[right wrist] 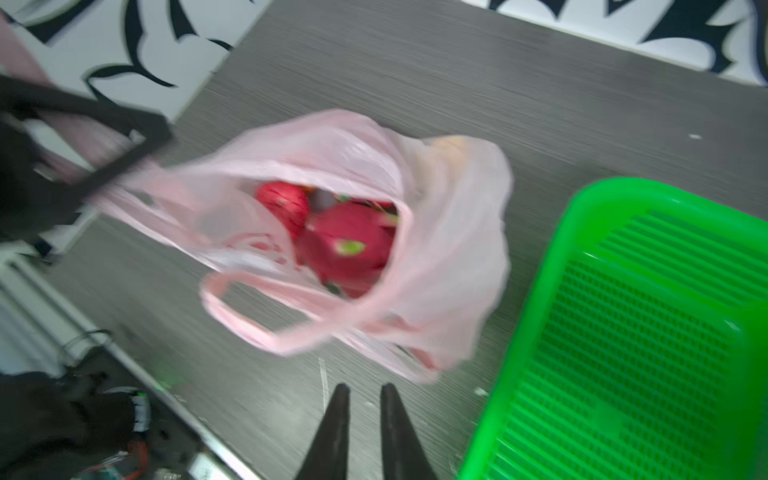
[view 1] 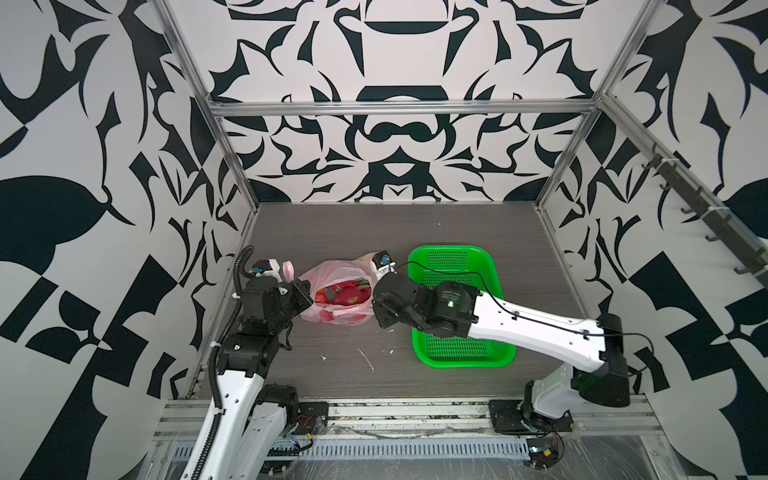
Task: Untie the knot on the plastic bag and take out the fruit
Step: 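Push the right gripper into the bag toward the fruit while the left holds the rim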
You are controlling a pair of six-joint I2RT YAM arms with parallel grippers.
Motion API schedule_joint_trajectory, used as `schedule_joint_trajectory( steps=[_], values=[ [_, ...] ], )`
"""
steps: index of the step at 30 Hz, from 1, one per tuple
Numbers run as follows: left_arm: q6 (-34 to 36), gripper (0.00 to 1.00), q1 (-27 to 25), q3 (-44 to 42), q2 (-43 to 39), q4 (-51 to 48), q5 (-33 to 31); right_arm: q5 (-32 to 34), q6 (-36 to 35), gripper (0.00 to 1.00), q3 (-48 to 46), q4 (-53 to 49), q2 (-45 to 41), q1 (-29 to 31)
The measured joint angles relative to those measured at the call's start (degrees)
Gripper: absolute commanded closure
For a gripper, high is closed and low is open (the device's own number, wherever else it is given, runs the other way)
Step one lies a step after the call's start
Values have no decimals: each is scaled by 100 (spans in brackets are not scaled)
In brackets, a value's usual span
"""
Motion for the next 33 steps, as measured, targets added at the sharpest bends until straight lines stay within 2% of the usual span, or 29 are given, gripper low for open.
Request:
schedule_joint_trajectory(
  steps=[2,7,12,16,22,27,33],
  values=[
    [0,100,0,-46,-57,-2,31,-138,-258,70,385,-79,317,0],
    [0,100,0,-92,-247,4,74,-442,-785,78,1445,-330,1241,0],
    [-39,100,0,-160,-407,52,116,-699,-918,83,1956,-310,2011,-2],
    [-122,100,0,-278,-507,85,197,-678,-732,87,2013,-238,2518,-28],
    [-271,100,0,-560,-859,72,313,-83,-26,89,1980,83,3003,-44],
    [-367,100,0,-809,-1316,-98,422,258,555,89,1598,295,2927,-186],
    [-428,100,0,-951,-1622,-354,590,125,935,90,535,494,2498,-411]
  ],
)
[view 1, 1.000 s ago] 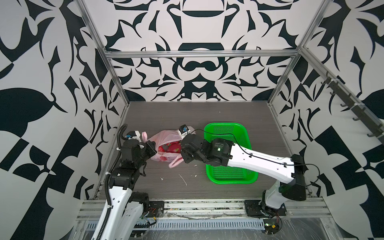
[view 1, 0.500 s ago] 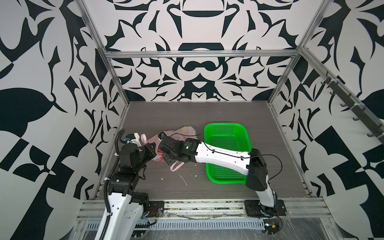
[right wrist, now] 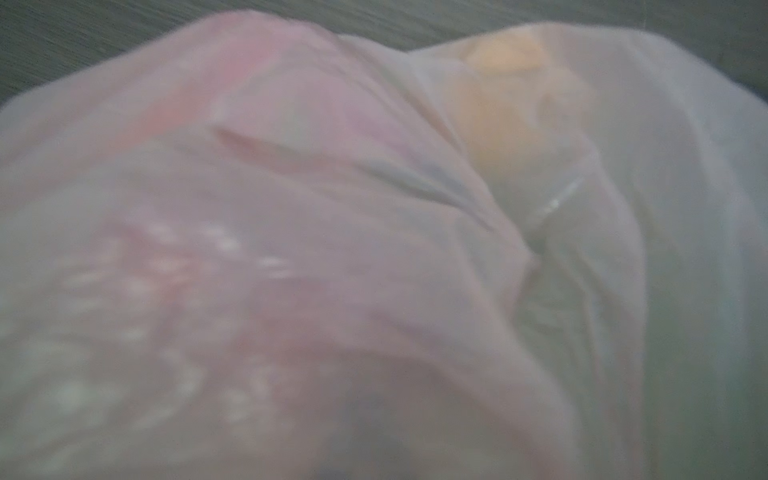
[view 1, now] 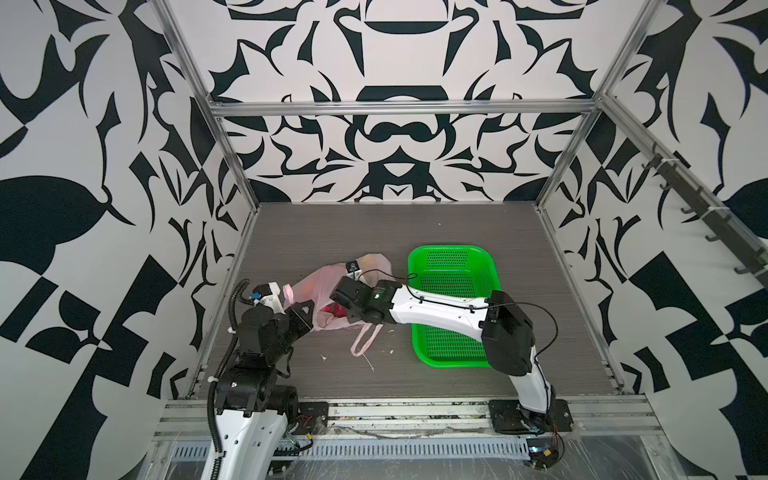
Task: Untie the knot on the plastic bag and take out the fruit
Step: 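Push the right gripper into the bag toward the fruit while the left holds the rim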
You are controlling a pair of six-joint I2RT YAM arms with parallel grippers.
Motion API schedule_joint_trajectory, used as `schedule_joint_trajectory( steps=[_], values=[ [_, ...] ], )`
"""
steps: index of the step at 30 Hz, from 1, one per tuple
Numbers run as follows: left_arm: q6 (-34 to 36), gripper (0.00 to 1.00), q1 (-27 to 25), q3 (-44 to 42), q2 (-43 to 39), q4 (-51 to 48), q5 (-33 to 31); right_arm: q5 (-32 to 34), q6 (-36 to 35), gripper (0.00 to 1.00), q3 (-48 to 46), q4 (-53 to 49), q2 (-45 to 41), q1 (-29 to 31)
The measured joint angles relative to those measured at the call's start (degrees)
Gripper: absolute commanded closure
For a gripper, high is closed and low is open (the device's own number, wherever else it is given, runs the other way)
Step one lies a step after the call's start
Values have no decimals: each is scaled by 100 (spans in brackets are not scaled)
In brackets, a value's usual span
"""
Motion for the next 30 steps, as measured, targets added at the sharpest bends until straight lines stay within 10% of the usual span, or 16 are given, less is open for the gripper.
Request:
schedule_joint_trajectory(
  steps=[13,30],
  values=[
    [-96,100,0,-59,181,-452,199,-831,240,94,-1687,660,-634,66],
    [-168,100,0,-125,459,-623,546,-319,1257,79,-1480,457,-1113,66]
  ],
)
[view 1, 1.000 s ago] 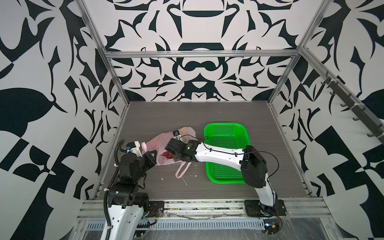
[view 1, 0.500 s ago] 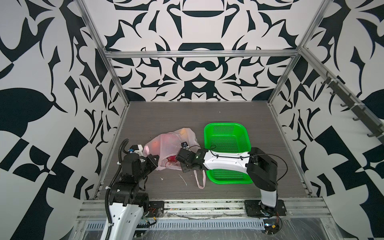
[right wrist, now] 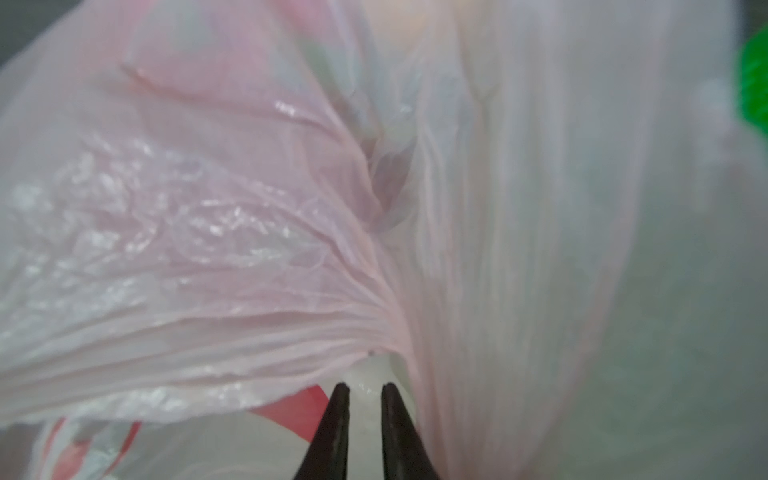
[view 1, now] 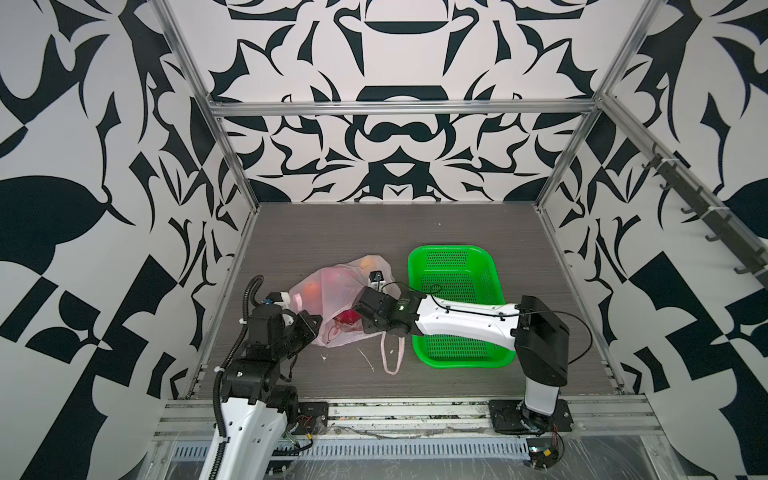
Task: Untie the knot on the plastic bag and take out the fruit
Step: 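Push the right gripper into the bag toward the fruit while the left holds the rim, then work the right gripper deeper into the pink bag around the dragon fruit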
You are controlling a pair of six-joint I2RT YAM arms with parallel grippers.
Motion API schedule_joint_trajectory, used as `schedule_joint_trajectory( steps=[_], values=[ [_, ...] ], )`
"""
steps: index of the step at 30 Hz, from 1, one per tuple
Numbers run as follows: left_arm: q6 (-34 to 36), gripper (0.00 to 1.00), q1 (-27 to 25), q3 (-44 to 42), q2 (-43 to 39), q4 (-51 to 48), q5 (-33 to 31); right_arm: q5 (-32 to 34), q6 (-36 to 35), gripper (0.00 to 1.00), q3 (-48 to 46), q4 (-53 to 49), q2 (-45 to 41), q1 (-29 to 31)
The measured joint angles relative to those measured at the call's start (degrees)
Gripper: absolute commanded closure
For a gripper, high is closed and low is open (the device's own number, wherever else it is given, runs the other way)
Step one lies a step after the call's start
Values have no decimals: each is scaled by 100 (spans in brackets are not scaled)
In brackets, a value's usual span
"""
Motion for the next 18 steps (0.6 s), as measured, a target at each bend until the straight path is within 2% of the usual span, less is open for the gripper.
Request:
schedule_joint_trajectory(
  steps=[7,18],
  values=[
    [-39,100,0,0,-302,0,212,168,909,69,0,-68,-7,0],
    [-101,100,0,-201,-675,4,546,90,1834,64,260,127,343,2]
  ],
)
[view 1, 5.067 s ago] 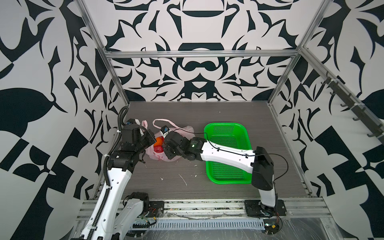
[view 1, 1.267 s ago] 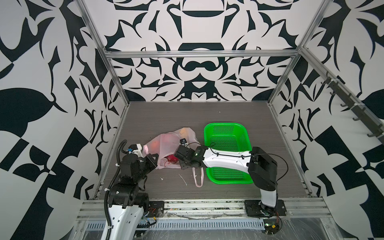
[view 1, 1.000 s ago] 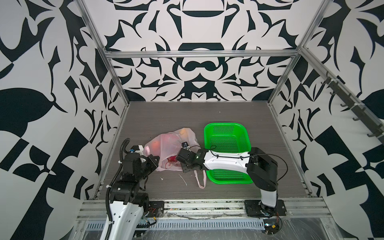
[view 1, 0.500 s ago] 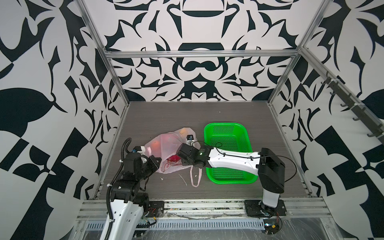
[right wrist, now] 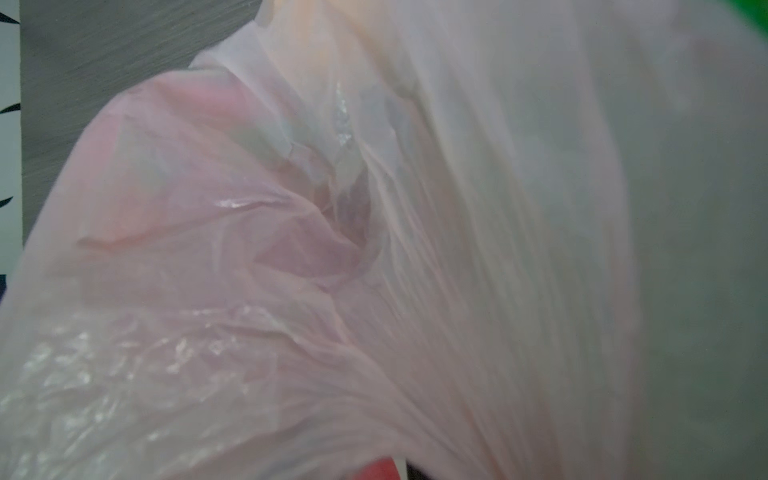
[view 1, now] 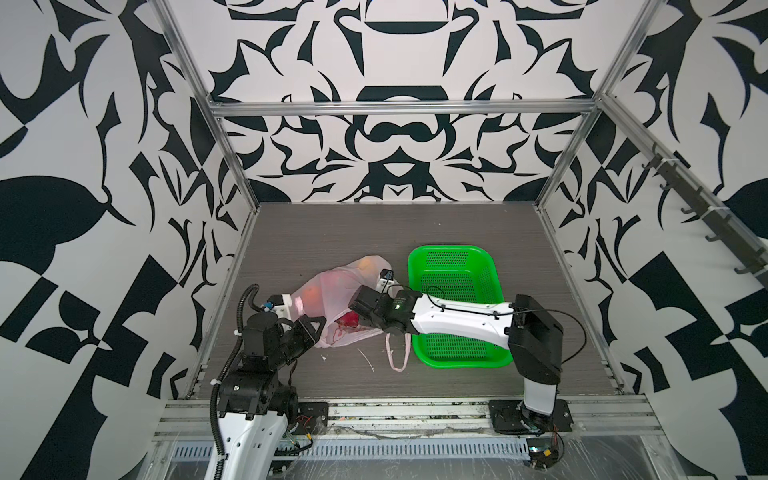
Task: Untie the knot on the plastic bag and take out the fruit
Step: 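Work the right gripper deeper into the pink bag around the dragon fruit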
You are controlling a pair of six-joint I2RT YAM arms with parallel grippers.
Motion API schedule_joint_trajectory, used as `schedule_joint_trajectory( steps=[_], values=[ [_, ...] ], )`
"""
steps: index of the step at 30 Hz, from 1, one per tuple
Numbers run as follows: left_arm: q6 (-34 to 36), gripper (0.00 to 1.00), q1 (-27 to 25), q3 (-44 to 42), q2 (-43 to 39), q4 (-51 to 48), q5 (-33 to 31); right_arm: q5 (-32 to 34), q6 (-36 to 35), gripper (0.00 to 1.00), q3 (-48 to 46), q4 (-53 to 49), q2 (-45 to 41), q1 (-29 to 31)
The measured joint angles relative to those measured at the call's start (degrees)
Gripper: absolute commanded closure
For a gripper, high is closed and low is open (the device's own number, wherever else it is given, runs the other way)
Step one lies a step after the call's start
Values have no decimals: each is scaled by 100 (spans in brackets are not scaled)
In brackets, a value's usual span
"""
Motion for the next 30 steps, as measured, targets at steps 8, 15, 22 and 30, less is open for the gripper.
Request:
schedule_joint_trajectory(
  steps=[8,15,22,30],
  values=[
    [-20,100,0,-201,-249,-17,249,-44,352,48,151,160,291,33],
    [11,100,0,-201,-249,-22,372,-17,557,27,179,197,297,98],
    [33,100,0,-208,-269,-35,435,-7,704,7,181,328,297,133],
    [33,100,0,-210,-337,-83,520,-59,721,6,181,649,299,133]
  ],
)
